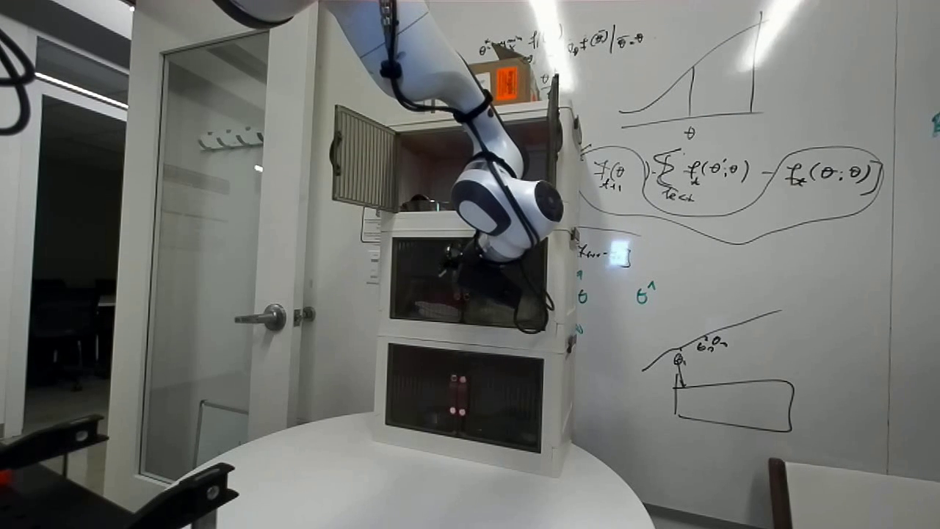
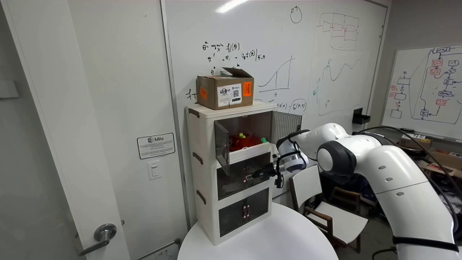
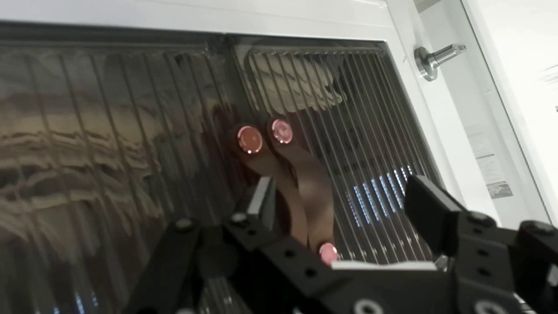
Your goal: Open the second right door of the cabinet
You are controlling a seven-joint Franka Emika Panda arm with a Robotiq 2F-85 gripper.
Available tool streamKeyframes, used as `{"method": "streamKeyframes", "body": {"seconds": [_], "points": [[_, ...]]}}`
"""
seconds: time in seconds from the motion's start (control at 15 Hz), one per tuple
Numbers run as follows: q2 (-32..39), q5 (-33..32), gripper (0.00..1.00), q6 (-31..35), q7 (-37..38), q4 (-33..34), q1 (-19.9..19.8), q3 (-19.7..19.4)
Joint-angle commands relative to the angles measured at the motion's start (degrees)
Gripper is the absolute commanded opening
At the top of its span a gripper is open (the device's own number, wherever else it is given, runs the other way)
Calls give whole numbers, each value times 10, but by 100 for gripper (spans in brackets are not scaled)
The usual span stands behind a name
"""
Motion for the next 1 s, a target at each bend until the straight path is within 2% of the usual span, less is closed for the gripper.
{"method": "streamKeyframes", "body": {"seconds": [0.0, 0.4, 0.93], "points": [[18, 2, 45, -5, 0, 36, -6, 5], [25, 4, 2, -1, -6, 52, -15, 5], [14, 0, 1, -13, -13, 30, -19, 7]]}}
